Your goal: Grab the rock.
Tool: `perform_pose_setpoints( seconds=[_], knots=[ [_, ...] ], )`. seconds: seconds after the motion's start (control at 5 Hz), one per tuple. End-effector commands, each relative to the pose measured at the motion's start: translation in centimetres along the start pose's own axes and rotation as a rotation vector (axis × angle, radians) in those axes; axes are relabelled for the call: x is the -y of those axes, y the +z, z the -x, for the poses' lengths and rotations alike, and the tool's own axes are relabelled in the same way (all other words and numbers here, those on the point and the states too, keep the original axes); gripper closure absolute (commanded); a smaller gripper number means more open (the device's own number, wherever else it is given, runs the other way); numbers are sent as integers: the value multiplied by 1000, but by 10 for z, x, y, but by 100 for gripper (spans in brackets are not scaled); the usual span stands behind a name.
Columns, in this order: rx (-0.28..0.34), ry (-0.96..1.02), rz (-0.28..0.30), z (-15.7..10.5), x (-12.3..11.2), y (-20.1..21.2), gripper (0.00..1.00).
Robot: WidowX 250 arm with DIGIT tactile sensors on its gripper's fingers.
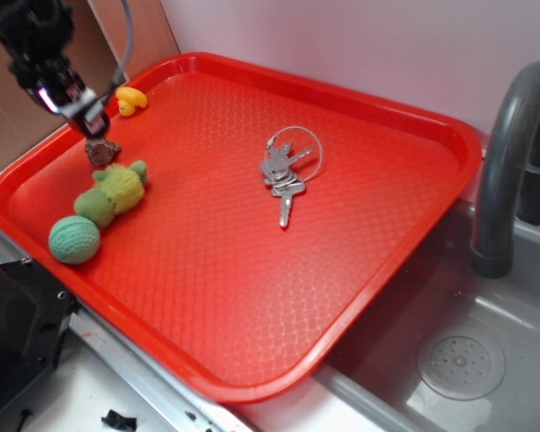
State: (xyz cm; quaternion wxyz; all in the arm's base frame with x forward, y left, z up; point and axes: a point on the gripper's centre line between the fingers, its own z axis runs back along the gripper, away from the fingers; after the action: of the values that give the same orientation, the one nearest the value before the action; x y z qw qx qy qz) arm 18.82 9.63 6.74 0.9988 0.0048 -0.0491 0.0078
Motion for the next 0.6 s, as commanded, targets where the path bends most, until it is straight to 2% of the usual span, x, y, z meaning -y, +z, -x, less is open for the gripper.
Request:
perform_pose_setpoints(
  seconds=[0.0, 0.4],
  knots=[
    [-48, 7, -42, -5, -15, -22, 0],
    [-66, 48, -57, -8, -30, -31, 0]
  ],
)
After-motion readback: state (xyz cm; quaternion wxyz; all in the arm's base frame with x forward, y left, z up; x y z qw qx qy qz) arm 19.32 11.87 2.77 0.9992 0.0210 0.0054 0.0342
